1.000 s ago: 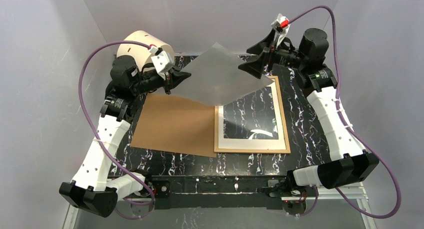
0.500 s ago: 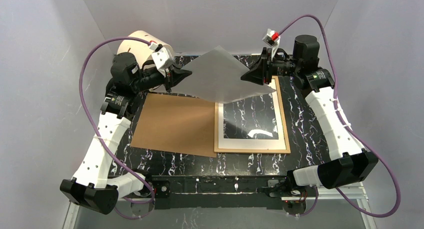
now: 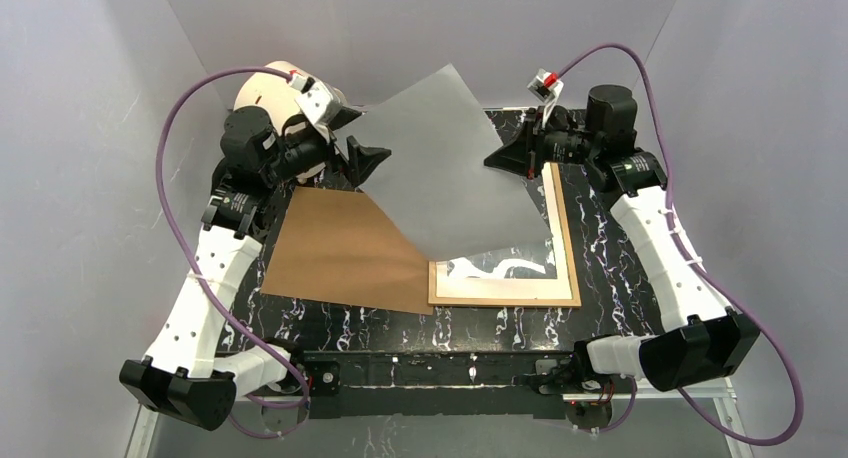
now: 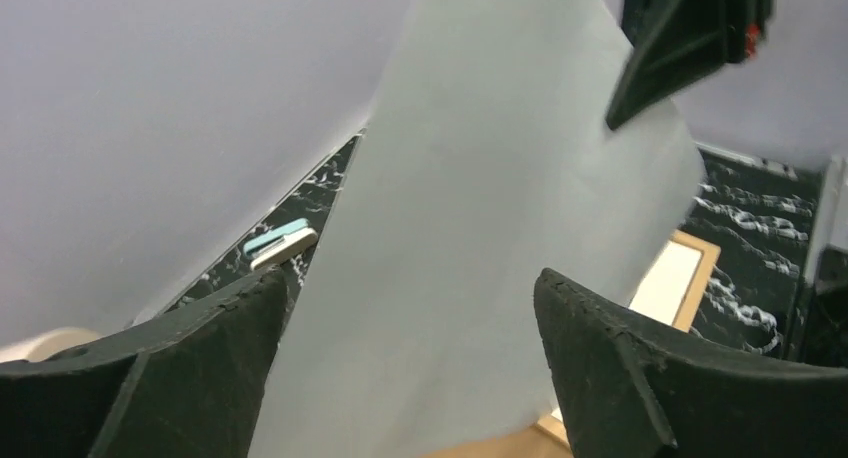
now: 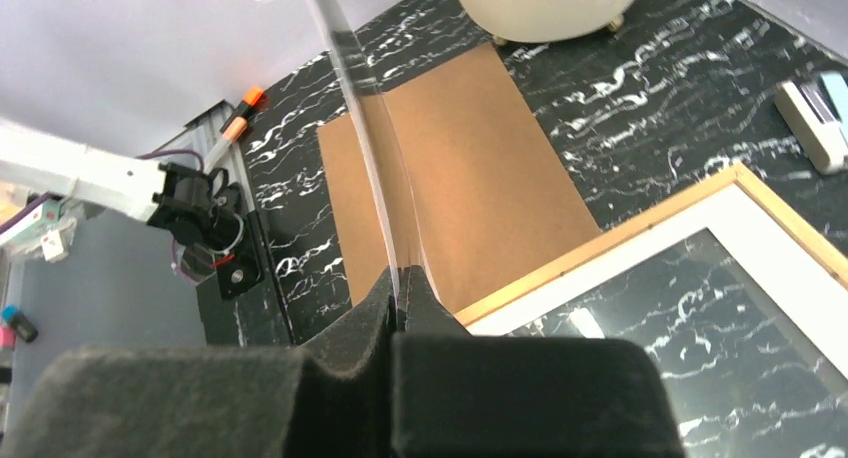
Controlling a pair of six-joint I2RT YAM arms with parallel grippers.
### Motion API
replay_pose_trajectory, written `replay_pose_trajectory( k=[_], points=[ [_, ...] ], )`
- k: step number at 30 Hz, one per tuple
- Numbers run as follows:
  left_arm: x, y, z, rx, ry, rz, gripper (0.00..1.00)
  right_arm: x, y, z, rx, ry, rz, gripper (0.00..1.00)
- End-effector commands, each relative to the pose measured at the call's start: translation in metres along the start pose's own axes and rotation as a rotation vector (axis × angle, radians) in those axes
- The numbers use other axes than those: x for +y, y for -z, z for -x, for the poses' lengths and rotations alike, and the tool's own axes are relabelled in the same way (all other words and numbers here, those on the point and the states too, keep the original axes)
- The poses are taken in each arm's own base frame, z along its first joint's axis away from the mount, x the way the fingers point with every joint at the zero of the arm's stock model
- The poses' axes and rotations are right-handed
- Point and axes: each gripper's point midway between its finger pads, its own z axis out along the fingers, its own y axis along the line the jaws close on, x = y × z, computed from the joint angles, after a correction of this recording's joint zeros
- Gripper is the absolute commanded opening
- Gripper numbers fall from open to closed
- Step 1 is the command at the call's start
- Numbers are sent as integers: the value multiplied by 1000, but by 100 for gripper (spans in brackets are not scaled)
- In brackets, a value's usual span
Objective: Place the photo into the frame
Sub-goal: Turn over the photo from the photo frame.
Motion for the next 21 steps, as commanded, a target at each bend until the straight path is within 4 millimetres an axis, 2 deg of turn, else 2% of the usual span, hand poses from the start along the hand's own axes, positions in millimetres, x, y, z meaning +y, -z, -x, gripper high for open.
replay_pose_trajectory(
  k=[1,3,5,8,12,15,19,21],
  points=[
    [21,8,1,-6,78,170,97,-34,3,-12,-15,-152,-183,1],
    [30,6,-14,27,131,221,98,-69,6,-39,22,-286,-329,1],
    [42,4,-32,76,214,294,99,-103,18,-65,47,-431,-460,1],
    [66,4,-67,207,399,460,95,-138,42,-98,29,-633,-553,1],
    [69,-1,-103,340,499,493,91,-164,68,-139,66,-725,-647,1],
    [73,3,-117,349,554,561,98,-168,76,-174,213,-765,-689,1],
    [66,-8,-132,376,588,504,98,-193,90,-190,271,-702,-811,1],
    [63,-13,-142,387,630,488,92,-204,91,-196,304,-677,-820,1]
  ],
)
